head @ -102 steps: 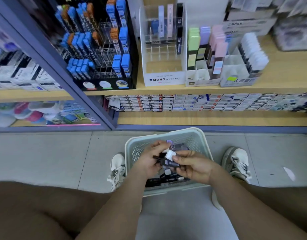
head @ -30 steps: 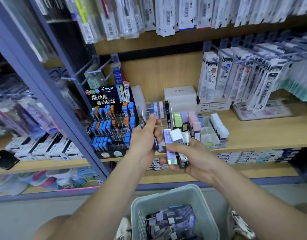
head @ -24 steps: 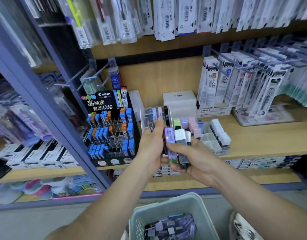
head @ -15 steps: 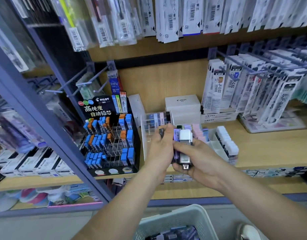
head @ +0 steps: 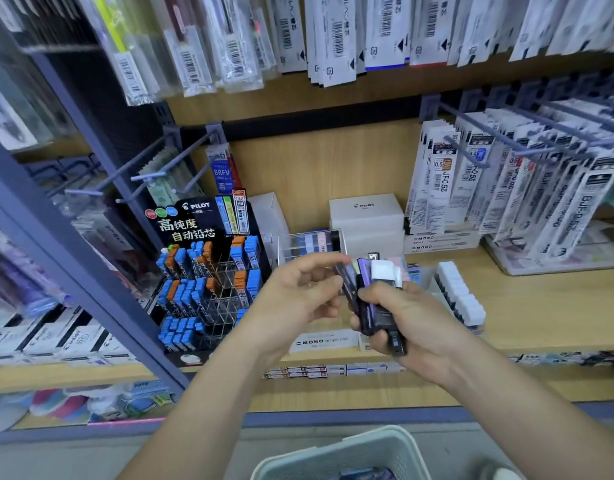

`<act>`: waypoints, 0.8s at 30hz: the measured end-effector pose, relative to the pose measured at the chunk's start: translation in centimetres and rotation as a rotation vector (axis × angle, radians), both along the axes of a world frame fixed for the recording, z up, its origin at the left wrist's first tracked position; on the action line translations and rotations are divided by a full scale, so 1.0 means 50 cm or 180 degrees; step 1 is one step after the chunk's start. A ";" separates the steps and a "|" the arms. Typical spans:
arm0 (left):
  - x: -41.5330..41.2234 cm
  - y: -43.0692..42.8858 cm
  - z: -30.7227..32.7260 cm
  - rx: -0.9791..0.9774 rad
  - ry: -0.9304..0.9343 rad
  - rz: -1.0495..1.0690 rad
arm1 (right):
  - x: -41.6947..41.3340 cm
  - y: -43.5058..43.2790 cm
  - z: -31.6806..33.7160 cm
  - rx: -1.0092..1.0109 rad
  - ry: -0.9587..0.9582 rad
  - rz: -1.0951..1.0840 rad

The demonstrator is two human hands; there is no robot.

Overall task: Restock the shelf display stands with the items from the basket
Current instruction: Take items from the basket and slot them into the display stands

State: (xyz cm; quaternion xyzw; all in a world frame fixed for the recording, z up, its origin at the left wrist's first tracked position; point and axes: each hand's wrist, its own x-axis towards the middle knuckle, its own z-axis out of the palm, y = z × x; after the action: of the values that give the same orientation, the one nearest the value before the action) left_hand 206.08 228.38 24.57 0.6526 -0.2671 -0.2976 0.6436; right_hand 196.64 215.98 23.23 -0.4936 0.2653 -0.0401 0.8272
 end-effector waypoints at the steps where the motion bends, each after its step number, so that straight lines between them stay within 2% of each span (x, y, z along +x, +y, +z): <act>1: 0.005 0.005 0.000 -0.0068 0.0001 -0.0020 | -0.001 -0.001 0.000 0.0036 0.0023 -0.0008; 9: 0.011 0.009 -0.001 -0.0235 0.0080 0.0140 | -0.005 -0.007 0.002 0.0509 0.0117 0.0069; 15: 0.020 0.015 0.008 -0.0535 0.0079 0.0398 | -0.006 -0.017 -0.006 0.0059 0.0122 0.0156; 19: 0.017 0.014 0.006 -0.0607 0.0167 0.0491 | 0.000 -0.016 -0.009 -0.0003 0.0014 -0.0103; 24: 0.003 0.016 0.000 -0.0259 0.0149 0.0574 | 0.004 -0.028 -0.008 -0.0115 0.0034 -0.0433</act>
State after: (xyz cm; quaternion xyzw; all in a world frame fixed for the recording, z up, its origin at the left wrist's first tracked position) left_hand 206.24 229.17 24.57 0.6402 -0.2040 -0.2426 0.6998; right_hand 196.82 214.56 22.82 -0.4895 0.3020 -0.0984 0.8121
